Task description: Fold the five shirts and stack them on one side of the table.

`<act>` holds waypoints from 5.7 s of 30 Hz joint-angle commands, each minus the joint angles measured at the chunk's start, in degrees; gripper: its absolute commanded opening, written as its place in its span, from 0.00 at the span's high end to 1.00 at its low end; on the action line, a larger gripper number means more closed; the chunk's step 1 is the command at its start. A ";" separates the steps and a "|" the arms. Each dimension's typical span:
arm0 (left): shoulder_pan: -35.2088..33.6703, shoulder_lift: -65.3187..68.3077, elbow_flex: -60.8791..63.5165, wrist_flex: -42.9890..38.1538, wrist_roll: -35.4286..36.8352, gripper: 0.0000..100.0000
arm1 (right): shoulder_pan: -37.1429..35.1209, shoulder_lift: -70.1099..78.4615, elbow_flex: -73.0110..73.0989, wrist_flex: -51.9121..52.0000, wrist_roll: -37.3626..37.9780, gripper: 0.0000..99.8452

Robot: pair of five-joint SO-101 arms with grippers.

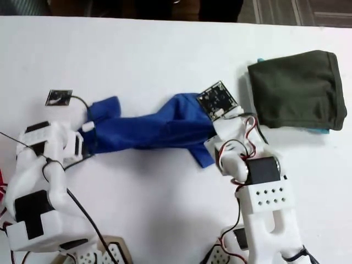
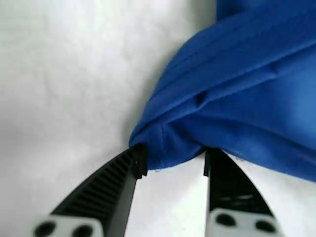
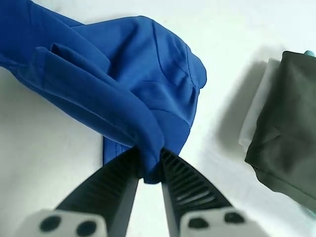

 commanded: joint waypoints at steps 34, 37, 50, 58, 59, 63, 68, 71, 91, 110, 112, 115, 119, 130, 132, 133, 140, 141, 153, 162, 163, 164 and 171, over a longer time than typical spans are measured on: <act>-2.55 8.97 -10.51 6.68 6.95 0.80 | 0.66 -2.15 -0.18 0.04 0.09 0.98; -2.20 13.19 -15.16 11.87 6.95 0.80 | 0.66 -2.15 -0.18 0.04 0.09 0.98; -2.02 16.62 -18.59 16.00 6.86 0.97 | 0.66 -2.15 -0.09 0.04 0.00 0.98; 1.85 16.44 -27.56 26.81 7.03 0.97 | 0.66 -1.89 0.70 -0.84 -5.80 0.98; 2.20 16.44 -30.73 29.54 7.03 0.97 | 0.66 -2.07 0.35 -1.89 -6.42 0.98; 2.55 16.44 -47.43 42.20 7.12 0.97 | 3.56 -1.63 -6.77 -4.97 -6.42 0.98; 2.29 16.26 -67.38 52.13 7.12 0.97 | 8.92 2.86 -20.13 -4.26 -6.42 0.98; 2.55 13.54 -68.62 52.04 7.21 0.97 | 10.95 7.78 -29.63 -2.15 -6.42 0.98; 3.52 -16.00 -44.35 45.01 9.67 0.97 | -2.68 16.48 -42.29 10.68 -7.03 0.98; -2.37 -12.75 -18.15 26.37 9.49 0.97 | -22.90 73.27 -73.14 5.41 -16.26 0.84; -3.43 -12.75 -18.24 26.37 9.49 0.97 | -23.69 78.55 -79.21 7.60 -16.26 0.84; -4.40 -12.75 -18.24 26.29 9.49 0.97 | -24.92 85.49 -88.70 11.47 -16.26 0.84; -4.40 -12.75 -18.33 26.29 9.49 0.97 | -25.19 94.11 -99.96 17.10 -15.91 0.84; -4.31 -12.66 -17.98 24.62 9.49 0.97 | -25.45 108.53 -119.74 29.76 -15.82 0.79; -4.31 -12.66 -17.98 24.62 9.49 0.97 | -25.45 109.93 -120.79 31.16 -15.82 0.80; -4.31 -12.66 -17.98 24.62 9.49 0.97 | -25.45 110.29 -121.05 31.60 -15.82 0.81; -4.31 -12.66 -17.98 24.62 9.49 0.97 | -24.13 109.49 -124.22 32.40 -16.35 0.97; -4.31 -12.66 -17.98 24.62 9.49 0.97 | -23.87 108.97 -125.36 32.84 -16.35 0.98; -4.13 -12.66 -18.15 24.62 9.76 0.97 | -18.68 100.35 -137.67 38.81 -16.00 0.98; -1.14 -13.19 -27.30 31.38 9.85 0.97 | -11.82 84.79 -137.58 38.90 -13.71 0.98; -0.62 -13.19 -30.11 33.23 9.93 0.97 | -10.95 82.77 -137.32 38.90 -13.10 0.98; 0.09 -13.19 -33.10 35.16 9.93 0.97 | -10.07 80.66 -136.35 38.90 -12.48 0.98; 6.86 -13.19 -55.16 49.49 9.93 0.97 | -6.02 62.37 -119.65 38.81 -11.34 0.98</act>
